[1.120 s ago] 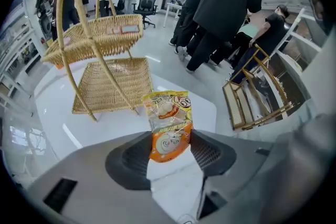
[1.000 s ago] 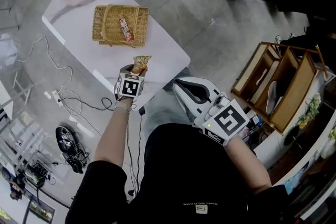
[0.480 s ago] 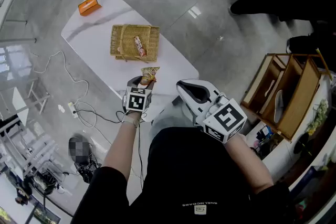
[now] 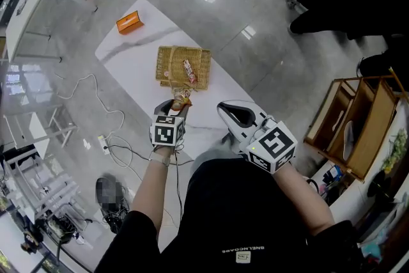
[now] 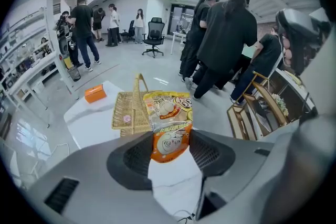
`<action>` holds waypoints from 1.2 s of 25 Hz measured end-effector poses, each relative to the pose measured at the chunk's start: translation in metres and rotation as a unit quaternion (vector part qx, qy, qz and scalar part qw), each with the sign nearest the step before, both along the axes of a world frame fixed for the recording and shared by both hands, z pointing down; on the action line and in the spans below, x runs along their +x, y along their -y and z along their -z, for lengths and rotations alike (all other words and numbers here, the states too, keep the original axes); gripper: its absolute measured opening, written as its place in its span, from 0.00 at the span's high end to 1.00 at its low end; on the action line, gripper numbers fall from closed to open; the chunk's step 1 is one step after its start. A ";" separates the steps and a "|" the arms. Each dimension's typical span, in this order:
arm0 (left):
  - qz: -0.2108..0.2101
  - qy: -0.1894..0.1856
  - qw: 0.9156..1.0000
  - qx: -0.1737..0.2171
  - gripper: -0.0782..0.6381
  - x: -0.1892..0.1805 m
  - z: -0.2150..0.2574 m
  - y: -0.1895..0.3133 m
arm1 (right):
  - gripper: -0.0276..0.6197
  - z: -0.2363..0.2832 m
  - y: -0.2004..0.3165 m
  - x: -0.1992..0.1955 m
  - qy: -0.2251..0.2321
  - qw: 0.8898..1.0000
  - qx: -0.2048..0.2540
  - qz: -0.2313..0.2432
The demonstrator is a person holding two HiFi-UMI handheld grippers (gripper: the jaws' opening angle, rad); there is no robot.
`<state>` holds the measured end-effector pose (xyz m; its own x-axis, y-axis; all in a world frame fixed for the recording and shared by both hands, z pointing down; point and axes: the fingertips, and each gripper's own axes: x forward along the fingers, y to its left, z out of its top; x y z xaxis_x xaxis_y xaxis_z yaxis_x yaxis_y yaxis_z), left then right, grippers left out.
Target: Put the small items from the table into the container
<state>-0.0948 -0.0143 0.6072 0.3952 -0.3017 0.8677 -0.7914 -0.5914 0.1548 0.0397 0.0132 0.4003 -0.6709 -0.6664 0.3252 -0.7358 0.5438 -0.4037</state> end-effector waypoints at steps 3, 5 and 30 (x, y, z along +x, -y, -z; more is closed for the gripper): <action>0.006 -0.001 1.000 0.014 0.59 -0.014 0.015 0.015 | 0.94 0.004 0.004 -0.010 -0.013 1.000 0.009 0.009; 0.007 -0.003 1.000 0.020 0.59 -0.021 0.021 0.026 | 0.94 0.006 0.006 -0.013 -0.020 1.000 0.014 0.012; 0.034 0.040 0.998 0.024 0.60 -0.062 -0.003 0.135 | 0.94 0.011 0.018 0.006 -0.052 0.998 0.015 -0.028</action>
<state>-0.1569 -0.1492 0.6102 0.3023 -0.3668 0.8798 -0.8383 -0.5417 0.0622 0.0460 -0.0044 0.3894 -0.5955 -0.7127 0.3707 -0.8028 0.5108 -0.3074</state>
